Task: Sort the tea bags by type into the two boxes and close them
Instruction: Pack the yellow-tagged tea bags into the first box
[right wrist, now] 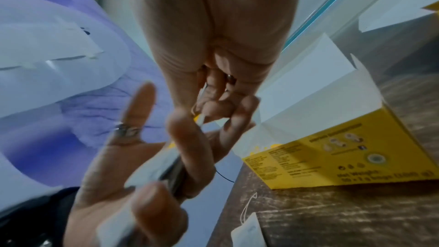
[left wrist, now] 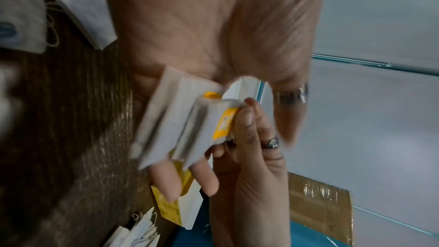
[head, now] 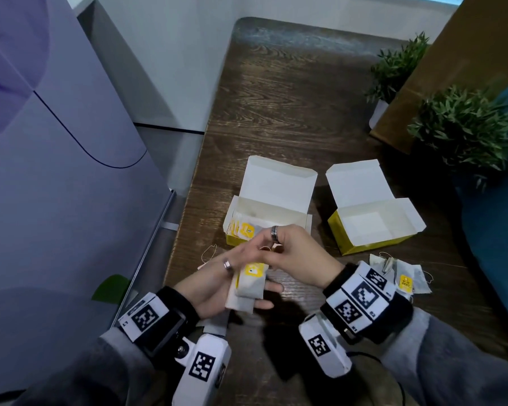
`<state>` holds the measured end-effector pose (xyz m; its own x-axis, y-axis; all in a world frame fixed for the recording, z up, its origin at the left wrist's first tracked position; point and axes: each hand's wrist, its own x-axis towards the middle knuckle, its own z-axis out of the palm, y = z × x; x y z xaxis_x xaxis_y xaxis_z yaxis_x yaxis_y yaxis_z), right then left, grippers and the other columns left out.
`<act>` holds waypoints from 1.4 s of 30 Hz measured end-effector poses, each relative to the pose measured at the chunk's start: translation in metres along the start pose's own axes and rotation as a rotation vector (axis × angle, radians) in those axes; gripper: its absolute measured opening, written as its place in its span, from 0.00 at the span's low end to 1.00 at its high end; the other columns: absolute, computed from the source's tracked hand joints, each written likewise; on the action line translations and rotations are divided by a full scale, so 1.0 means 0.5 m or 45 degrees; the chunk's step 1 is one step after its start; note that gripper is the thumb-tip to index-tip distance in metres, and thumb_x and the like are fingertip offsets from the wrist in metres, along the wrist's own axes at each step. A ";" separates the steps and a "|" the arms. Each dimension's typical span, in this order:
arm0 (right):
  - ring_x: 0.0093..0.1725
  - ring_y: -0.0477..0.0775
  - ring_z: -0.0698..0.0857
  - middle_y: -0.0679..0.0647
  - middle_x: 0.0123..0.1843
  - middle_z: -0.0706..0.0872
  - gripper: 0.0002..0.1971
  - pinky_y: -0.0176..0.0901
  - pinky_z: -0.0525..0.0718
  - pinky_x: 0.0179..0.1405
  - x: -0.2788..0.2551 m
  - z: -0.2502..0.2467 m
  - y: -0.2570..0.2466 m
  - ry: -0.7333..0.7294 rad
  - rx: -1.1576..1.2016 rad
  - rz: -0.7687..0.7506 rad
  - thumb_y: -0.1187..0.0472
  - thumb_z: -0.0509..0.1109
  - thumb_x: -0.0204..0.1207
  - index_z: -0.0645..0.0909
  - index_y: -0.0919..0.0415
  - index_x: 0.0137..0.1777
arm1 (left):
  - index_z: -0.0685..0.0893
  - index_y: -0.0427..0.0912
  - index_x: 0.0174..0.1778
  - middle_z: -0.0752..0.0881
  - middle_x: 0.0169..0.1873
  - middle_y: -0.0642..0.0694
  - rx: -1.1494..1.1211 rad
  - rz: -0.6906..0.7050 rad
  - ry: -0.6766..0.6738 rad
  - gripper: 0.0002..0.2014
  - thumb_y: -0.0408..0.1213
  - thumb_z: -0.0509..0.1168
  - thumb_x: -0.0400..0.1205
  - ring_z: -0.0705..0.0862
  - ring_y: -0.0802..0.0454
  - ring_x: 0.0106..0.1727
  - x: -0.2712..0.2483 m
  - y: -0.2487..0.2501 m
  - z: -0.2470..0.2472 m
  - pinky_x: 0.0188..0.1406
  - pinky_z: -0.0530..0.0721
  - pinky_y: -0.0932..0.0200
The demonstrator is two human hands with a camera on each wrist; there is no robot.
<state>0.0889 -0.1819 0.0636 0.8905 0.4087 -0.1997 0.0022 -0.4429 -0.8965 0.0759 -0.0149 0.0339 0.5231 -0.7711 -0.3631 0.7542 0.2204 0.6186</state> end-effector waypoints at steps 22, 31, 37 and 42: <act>0.38 0.37 0.81 0.43 0.37 0.85 0.05 0.35 0.80 0.46 0.003 -0.053 0.001 -0.197 -0.037 0.075 0.64 0.72 0.75 0.82 0.52 0.43 | 0.66 0.48 0.77 0.81 0.65 0.32 -0.306 0.075 0.131 0.48 0.15 0.48 0.57 0.83 0.34 0.63 0.001 0.010 -0.038 0.57 0.81 0.32; 0.61 0.47 0.80 0.49 0.57 0.80 0.06 0.33 0.74 0.65 0.021 0.006 -0.006 -0.188 -0.203 -0.068 0.65 0.75 0.72 0.86 0.67 0.47 | 0.72 0.48 0.73 0.83 0.66 0.41 -0.379 0.270 0.307 0.36 0.33 0.69 0.65 0.84 0.44 0.63 0.026 0.027 -0.018 0.55 0.85 0.49; 0.42 0.43 0.78 0.49 0.47 0.84 0.02 0.25 0.74 0.46 0.018 0.027 -0.011 -0.068 -0.259 -0.078 0.64 0.74 0.73 0.85 0.59 0.44 | 0.71 0.49 0.74 0.77 0.71 0.38 -0.601 0.237 0.395 0.33 0.58 0.60 0.72 0.70 0.39 0.76 0.030 0.029 -0.022 0.78 0.60 0.36; 0.36 0.35 0.80 0.56 0.47 0.88 0.15 0.22 0.74 0.38 0.025 -0.028 -0.020 -0.153 -0.443 -0.084 0.64 0.73 0.74 0.77 0.40 0.42 | 0.75 0.43 0.70 0.85 0.60 0.40 -0.256 0.223 0.457 0.29 0.50 0.66 0.74 0.84 0.42 0.56 0.002 0.039 -0.044 0.65 0.76 0.43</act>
<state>0.1065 -0.1834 0.0758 0.8235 0.5272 -0.2093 0.2307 -0.6485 -0.7254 0.0997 0.0020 0.0301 0.7277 -0.4632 -0.5058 0.6855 0.4681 0.5577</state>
